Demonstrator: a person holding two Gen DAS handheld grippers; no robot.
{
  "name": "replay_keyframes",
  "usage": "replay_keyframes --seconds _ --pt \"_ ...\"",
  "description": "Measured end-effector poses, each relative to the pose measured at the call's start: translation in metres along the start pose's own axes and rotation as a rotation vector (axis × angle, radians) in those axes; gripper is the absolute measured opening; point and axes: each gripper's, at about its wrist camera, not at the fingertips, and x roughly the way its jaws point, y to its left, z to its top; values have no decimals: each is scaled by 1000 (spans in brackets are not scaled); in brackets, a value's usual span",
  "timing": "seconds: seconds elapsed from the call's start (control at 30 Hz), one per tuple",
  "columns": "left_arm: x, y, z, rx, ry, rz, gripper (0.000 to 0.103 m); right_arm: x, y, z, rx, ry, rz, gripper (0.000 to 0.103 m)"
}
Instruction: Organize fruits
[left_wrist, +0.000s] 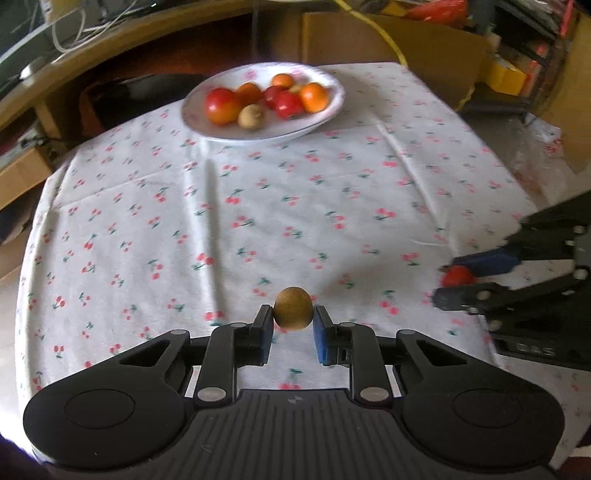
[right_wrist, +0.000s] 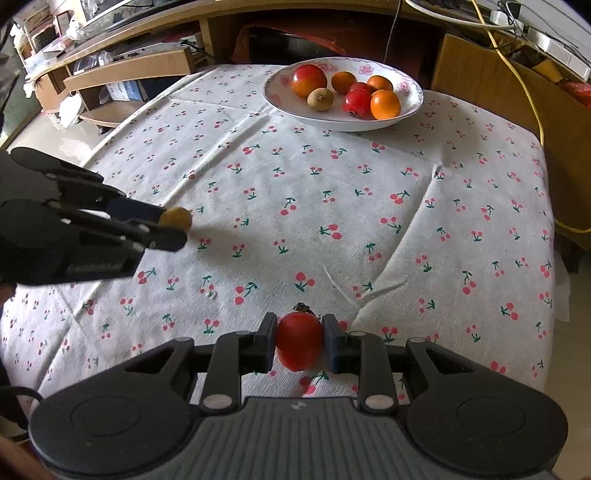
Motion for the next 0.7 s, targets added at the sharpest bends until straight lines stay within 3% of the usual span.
replay_keyframes --seconds 0.27,0.37,0.7 --pt "12 -5 -6 32 32 -14 35 4 6 -1 -68 -9 -32 27" --pt "12 -5 -5 31 34 -22 60 4 4 -1 -67 -7 -15 31" --pt "9 -4 -13 35 25 -30 59 1 2 -4 -53 3 -1 34"
